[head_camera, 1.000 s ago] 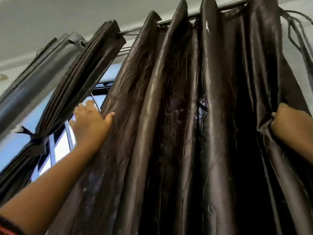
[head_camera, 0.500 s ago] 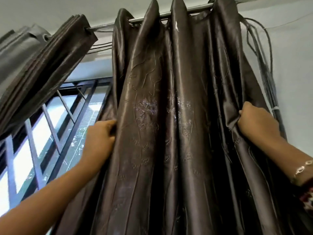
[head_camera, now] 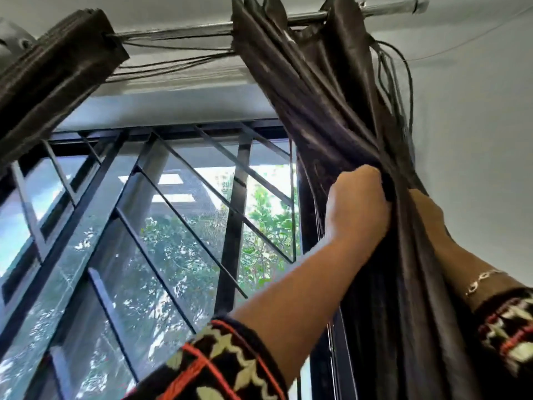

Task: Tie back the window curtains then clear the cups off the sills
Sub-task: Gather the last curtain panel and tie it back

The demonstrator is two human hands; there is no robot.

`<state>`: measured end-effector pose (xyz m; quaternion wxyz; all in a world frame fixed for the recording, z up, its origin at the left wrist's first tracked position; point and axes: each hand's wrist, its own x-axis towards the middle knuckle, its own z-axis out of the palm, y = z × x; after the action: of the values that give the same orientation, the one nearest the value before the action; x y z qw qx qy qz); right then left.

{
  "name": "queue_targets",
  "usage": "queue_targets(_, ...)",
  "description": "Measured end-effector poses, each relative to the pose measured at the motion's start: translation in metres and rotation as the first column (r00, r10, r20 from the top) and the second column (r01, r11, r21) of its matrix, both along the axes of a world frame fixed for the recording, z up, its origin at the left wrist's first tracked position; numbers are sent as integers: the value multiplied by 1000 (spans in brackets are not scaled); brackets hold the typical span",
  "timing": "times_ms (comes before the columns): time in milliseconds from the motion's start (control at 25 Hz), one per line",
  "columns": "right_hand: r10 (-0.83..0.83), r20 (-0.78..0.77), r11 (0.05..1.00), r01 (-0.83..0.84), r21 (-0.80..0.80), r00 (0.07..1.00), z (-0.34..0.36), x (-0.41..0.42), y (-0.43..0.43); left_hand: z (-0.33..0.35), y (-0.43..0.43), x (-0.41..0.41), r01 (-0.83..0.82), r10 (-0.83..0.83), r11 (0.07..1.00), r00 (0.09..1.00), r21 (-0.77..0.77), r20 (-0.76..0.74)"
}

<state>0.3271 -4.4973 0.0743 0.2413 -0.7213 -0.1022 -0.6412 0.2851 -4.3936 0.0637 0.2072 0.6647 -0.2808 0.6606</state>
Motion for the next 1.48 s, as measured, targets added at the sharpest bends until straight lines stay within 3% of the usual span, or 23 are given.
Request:
queue_targets(160, -143, -3, 989, 143, -23, 990, 0, 5, 6, -22, 43, 16, -9, 12, 998, 999, -59, 44)
queue_targets(280, -160, 10, 987, 160, 10, 987, 3, 4, 9, -44, 113, 31, -15, 20, 993, 999, -120, 39)
queue_targets(520, -194, 28, 981, 194, 20, 981, 5, -10, 10, -59, 194, 3, -229, 259, 948, 959, -220, 117)
queue_targets(600, -223, 34, 974, 221, 40, 974, 5, -18, 12, -61, 203, -9, -233, 263, 948, 957, -217, 121)
queue_targets(760, -281, 25, 958, 279, 66, 959, 5, -40, 12, -65, 219, -12, -145, 168, 946, 984, -289, 55)
queue_targets(880, -283, -69, 953, 288, 96, 957, 4, -57, 9, -68, 224, -12, -35, 39, 960, 999, -278, 11)
queue_targets(1160, -64, -371, 992, 101, 81, 927, -41, -65, 6, -83, 243, -18, 102, -164, 922, 976, -372, -140)
queue_targets(1320, -7, -429, 995, 48, 86, 903, -73, -72, -3, -114, 217, -54, 150, -250, 857, 958, -494, -142)
queue_targets(1480, 34, -359, 997, -6, 80, 933, -118, -74, -10, -169, 161, -91, 2, 58, 811, 995, -584, 84)
